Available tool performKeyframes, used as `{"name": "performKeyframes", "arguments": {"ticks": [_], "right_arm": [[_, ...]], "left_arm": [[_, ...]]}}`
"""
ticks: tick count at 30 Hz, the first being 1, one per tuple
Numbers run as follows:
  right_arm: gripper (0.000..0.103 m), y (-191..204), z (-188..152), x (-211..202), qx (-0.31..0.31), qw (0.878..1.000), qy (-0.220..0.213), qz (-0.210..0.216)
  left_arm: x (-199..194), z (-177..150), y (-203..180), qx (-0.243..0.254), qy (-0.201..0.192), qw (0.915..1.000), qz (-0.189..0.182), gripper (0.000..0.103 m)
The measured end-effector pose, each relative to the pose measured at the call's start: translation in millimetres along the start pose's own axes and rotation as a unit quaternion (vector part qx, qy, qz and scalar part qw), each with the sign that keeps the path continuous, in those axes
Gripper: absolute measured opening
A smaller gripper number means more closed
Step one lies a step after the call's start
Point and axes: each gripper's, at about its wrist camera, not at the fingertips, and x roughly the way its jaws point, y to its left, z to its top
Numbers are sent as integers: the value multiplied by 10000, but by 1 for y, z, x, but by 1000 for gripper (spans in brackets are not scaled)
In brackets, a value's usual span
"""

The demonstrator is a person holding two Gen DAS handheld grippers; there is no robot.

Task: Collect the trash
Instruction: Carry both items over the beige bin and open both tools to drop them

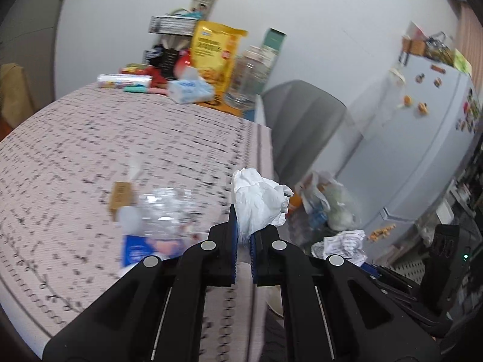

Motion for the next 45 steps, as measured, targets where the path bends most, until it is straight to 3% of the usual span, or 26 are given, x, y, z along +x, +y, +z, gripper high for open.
{"name": "performKeyframes", "arguments": {"ticks": [14, 27, 30, 33, 42, 45], "right_arm": [[25, -97, -8, -11, 775, 9948, -94, -647], [26, -191, -33, 5, 1594, 9811, 53, -1094], [33, -209, -36, 10, 1720, 9789, 35, -1105], [62, -226, -41, 19, 1712, 9784, -39, -1156], [63, -267, -59, -3, 2080, 9652, -78, -1582], [69, -278, -63, -20, 2056, 9627, -63, -1760]], "left_arm": [[72, -15, -86, 544, 646, 9957, -376, 7], [151, -48, -122, 629, 1460, 9863, -439, 7], [168, -55, -134, 688, 1625, 9833, -449, 7], [182, -61, -147, 772, 1782, 9799, -465, 7], [213, -82, -168, 904, 2196, 9699, -534, 7], [226, -91, -177, 896, 2358, 9659, -581, 7]]}}
